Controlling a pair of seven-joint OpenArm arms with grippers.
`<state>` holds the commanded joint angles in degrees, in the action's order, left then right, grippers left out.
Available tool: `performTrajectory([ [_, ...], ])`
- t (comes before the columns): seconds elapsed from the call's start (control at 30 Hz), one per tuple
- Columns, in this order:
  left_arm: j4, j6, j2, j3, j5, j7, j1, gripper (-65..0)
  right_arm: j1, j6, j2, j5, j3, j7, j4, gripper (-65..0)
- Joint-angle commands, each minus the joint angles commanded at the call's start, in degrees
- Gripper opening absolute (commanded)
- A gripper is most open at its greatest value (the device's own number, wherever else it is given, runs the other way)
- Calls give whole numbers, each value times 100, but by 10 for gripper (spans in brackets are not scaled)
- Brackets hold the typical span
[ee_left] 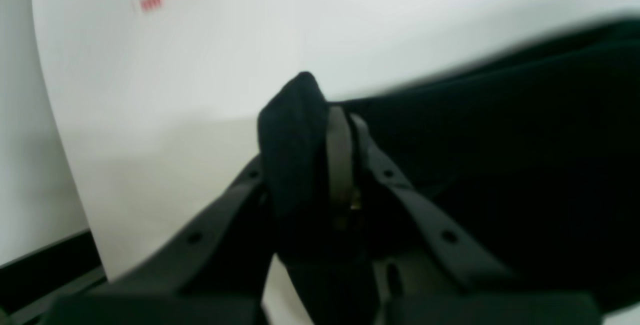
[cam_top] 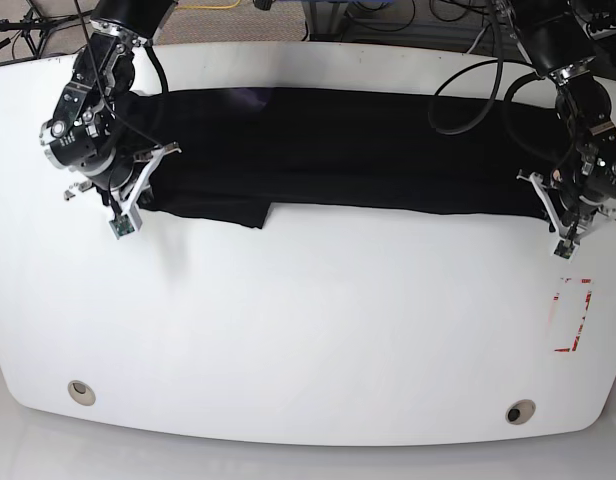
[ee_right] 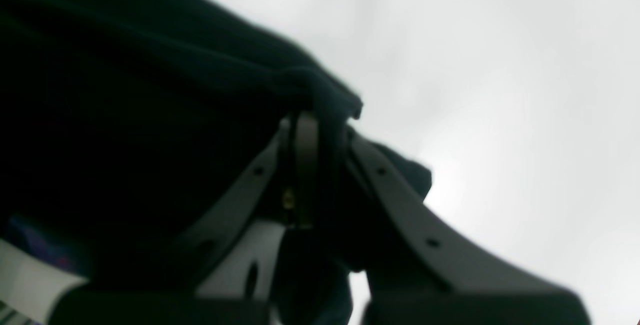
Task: Fold the T-shirt properly
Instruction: 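Fold the hem up over the shirt toward the collar with both grippers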
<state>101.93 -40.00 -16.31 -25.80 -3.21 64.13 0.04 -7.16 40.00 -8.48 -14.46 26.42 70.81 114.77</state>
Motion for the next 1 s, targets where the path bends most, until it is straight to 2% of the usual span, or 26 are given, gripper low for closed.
performTrajectory([
  [0.4,9,0,-176,0,9,0,598,-621,-765,0,105,-571,9,-18,53,-648],
  [0.5,9,0,-185,9,9,9,677,-618,-879,0,114,-563,-26,-18,44,-614],
  [0.57,9,0,-211,9,18,9,765,-574,-958,0,123,-554,-26,-26,44,-501],
  [0.6,9,0,-211,9,18,9,774,-556,-967,0,123,-563,-26,-26,44,-472],
  [0.67,9,0,-211,9,26,9,818,-465,-1011,0,123,-580,-18,-26,53,-347],
  [0.73,9,0,-211,9,26,9,879,-374,-1029,0,123,-589,0,-26,62,-271],
  [0.8,18,0,-211,9,26,18,888,-299,-1046,0,123,-598,9,-26,79,-230],
  [0.87,18,0,-211,9,26,18,888,-246,-1046,0,123,-677,9,-35,79,-220],
  [0.93,35,0,-211,9,26,18,879,-233,-1037,0,123,-905,53,-44,79,-222],
  [1.0,44,0,-211,9,18,79,844,-242,-1037,0,123,-1433,316,-114,79,-222],
])
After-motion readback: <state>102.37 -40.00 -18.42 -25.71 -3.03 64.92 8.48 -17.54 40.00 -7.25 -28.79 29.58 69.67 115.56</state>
